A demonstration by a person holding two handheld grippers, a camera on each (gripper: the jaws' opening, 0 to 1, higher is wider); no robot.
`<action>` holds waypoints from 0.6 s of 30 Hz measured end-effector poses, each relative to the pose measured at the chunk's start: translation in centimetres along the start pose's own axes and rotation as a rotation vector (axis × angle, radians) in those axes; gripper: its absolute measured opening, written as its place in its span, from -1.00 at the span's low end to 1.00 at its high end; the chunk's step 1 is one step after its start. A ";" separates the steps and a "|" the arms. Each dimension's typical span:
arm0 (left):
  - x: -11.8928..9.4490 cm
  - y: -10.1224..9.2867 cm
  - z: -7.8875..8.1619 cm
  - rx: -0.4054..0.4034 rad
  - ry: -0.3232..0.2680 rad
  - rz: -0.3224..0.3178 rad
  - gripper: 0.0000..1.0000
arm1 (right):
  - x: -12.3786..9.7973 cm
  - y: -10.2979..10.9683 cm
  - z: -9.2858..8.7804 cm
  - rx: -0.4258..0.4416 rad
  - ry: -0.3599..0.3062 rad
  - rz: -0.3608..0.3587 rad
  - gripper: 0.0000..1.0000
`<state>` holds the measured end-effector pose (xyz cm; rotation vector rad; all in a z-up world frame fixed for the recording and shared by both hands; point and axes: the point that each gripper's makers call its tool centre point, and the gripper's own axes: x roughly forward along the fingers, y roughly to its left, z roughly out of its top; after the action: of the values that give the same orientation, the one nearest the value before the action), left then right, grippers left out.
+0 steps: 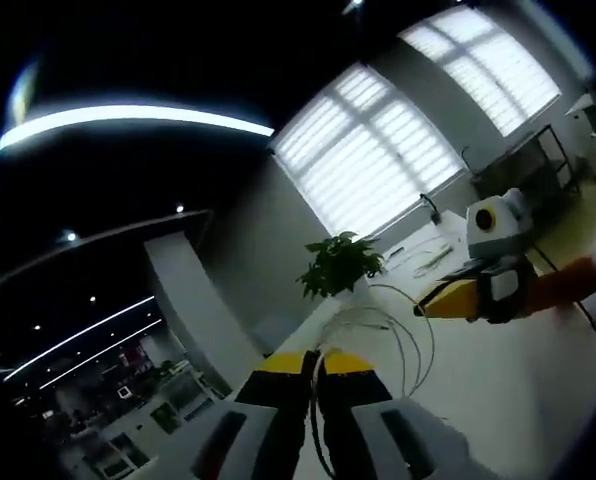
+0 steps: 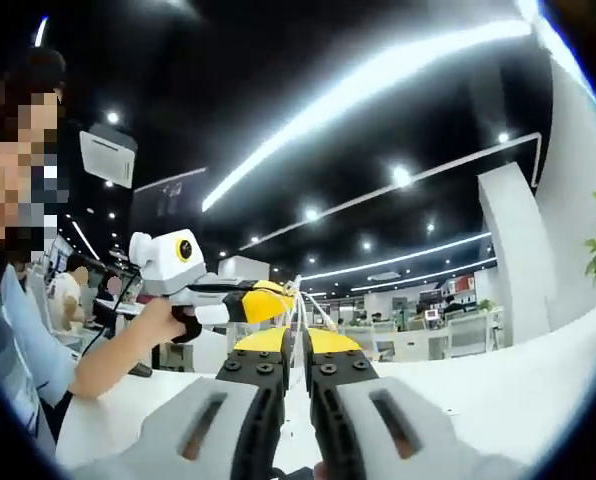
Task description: Peel open the Velcro strap on the desktop, arrange the wired earphones neatly onto it, and close the Velcro strap to secure them.
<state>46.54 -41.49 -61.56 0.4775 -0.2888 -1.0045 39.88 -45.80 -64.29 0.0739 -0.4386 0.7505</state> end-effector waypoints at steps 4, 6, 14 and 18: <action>0.7 -1.3 -1.0 0.018 0.036 -0.007 -0.88 | 0.5 -0.5 -0.6 -0.009 0.043 0.019 -0.85; 1.2 -1.9 -1.4 0.025 0.055 -0.015 -0.88 | 0.5 -1.0 -0.6 -0.017 0.055 0.013 -0.86; 1.8 -2.2 -2.8 0.027 0.104 0.014 -0.88 | 0.1 0.5 0.7 -0.040 -0.001 0.030 -0.86; 1.7 -1.7 -3.4 0.032 0.129 0.048 -0.88 | -0.1 0.4 1.2 -0.046 -0.021 0.018 -0.86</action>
<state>47.66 -42.87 -65.36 0.5601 -0.2003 -0.9195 39.12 -45.78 -63.28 0.0352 -0.4771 0.7575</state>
